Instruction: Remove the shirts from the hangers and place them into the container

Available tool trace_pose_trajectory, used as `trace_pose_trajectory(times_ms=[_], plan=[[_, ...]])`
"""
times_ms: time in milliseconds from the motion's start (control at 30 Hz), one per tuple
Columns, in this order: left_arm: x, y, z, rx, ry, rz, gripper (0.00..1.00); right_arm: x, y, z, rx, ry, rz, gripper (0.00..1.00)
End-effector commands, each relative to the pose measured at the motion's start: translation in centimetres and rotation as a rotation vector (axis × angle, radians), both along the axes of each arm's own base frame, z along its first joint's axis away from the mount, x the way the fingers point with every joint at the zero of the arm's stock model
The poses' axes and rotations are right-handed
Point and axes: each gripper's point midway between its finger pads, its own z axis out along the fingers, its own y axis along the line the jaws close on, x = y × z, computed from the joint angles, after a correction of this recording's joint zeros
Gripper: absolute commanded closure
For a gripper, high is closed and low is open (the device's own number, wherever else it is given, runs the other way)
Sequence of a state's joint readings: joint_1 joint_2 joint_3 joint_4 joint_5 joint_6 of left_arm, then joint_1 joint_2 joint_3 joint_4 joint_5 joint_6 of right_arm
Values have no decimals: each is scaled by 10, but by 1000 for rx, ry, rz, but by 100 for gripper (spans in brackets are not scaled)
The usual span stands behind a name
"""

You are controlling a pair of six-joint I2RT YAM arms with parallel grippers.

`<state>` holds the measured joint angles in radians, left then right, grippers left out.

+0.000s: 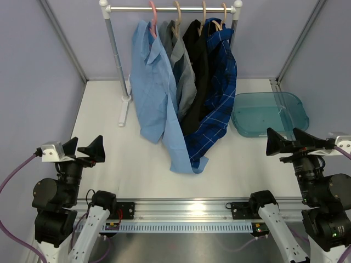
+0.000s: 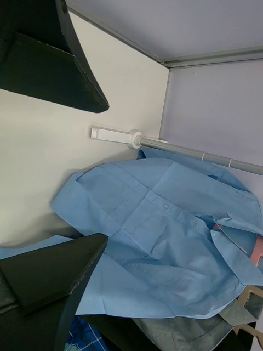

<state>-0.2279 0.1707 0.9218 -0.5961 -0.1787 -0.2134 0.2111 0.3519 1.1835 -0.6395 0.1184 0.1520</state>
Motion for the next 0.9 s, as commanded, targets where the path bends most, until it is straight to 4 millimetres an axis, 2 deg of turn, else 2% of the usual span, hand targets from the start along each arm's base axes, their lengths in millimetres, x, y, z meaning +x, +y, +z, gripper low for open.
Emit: trace_pose_trajectory(times_ms=[0,133,167,233,300,367,400,433,500,533,600,633,667,700,733,767,800,833,867], plan=[[3,-6,5,-15,-21,-28,1,4,12,2,-1,8,58,0],[9,-9,1,-15,2,-36,1,19,27,-19,27,121,121,1],[11,-10,0,-17,9,-41,1,29,33,-27,57,175,134,0],[17,-16,-7,-17,40,-62,1,36,51,-42,75,268,217,1],[22,-19,-12,-20,60,-70,1,51,68,-60,84,376,283,1],[28,-23,-20,-20,92,-83,1,64,70,-71,99,444,268,1],[30,-24,-23,-21,104,-89,1,77,66,-78,98,484,224,0],[32,-26,-26,-20,115,-94,1,81,67,-78,89,483,227,1],[39,-30,-36,-15,152,-108,1,93,71,-77,54,484,248,1],[41,-32,-40,-14,166,-113,1,96,72,-64,56,459,247,0],[48,-34,-50,-11,191,-115,1,113,69,-60,30,469,217,1],[49,-34,-53,-8,197,-115,1,117,70,-40,22,428,223,1],[51,-35,-56,-10,198,-115,1,130,72,-40,2,442,224,1],[55,-36,-63,-10,204,-115,1,138,74,-29,0,414,228,0],[56,-35,-65,-13,198,-111,1,143,75,-9,1,369,230,0],[57,-35,-69,-17,197,-109,1,161,80,-11,-2,390,235,1],[62,-36,-79,-21,205,-108,1,168,85,0,-7,363,253,1],[62,-36,-81,-26,199,-107,1,175,87,21,-9,318,259,1],[63,-36,-86,-31,203,-106,1,198,90,13,-14,350,246,0]])
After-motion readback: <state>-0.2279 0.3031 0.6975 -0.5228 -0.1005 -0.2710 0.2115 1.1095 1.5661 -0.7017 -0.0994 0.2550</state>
